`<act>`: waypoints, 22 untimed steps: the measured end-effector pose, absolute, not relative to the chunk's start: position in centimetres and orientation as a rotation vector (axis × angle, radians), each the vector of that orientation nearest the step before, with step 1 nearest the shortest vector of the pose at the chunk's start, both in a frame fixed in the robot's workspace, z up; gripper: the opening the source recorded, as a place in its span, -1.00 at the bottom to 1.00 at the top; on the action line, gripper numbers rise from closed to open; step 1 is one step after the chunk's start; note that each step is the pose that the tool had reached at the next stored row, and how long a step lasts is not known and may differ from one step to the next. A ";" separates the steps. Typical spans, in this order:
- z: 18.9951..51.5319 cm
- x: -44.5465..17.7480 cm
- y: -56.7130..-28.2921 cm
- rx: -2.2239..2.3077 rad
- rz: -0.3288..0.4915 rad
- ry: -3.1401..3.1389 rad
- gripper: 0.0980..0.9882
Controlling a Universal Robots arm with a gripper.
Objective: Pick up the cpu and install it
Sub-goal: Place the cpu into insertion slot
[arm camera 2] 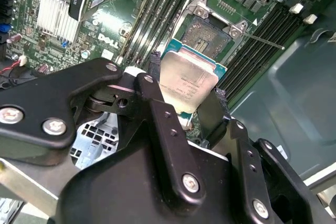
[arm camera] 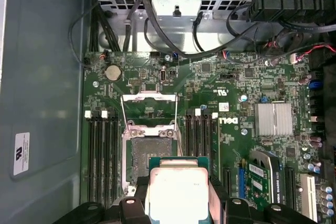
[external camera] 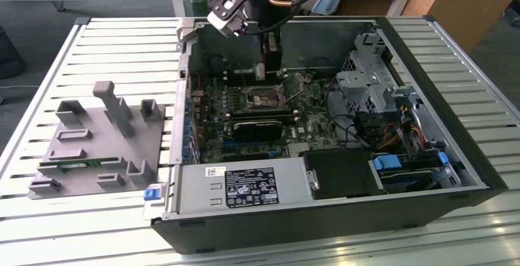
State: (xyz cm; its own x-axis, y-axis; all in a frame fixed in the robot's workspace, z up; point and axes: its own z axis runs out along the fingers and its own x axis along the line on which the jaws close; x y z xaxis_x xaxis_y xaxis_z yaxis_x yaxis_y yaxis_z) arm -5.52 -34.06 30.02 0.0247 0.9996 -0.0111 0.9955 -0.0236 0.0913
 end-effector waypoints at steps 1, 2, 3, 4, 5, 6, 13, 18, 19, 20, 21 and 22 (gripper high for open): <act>29.9 -5.5 -34.1 2.195 0.086 2.142 -0.02; 29.9 -5.5 -34.0 2.195 0.086 2.142 -0.02; 29.8 -5.5 -34.0 2.195 0.085 2.142 -0.02; 29.7 -5.5 -33.9 2.195 0.086 2.142 -0.02; 29.6 -5.5 -33.8 2.195 0.086 2.142 -0.02; 29.4 -5.5 -33.6 2.195 0.086 2.143 -0.02; 28.2 -5.3 -33.3 2.173 0.086 2.167 -0.02; 27.3 -5.3 -32.9 2.142 0.087 2.198 -0.02; 27.1 -5.3 -32.9 2.142 0.087 2.199 -0.02; 26.9 -5.3 -32.9 2.142 0.087 2.199 -0.02; 26.7 -5.3 -32.9 2.142 0.086 2.199 -0.02; 26.5 -5.3 -32.9 2.143 0.085 2.200 -0.02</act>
State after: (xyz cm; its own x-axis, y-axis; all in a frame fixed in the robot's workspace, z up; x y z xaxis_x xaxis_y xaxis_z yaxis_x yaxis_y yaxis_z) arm -5.28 -32.86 26.54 -0.0259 0.9996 -0.0109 0.9958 0.0268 0.0876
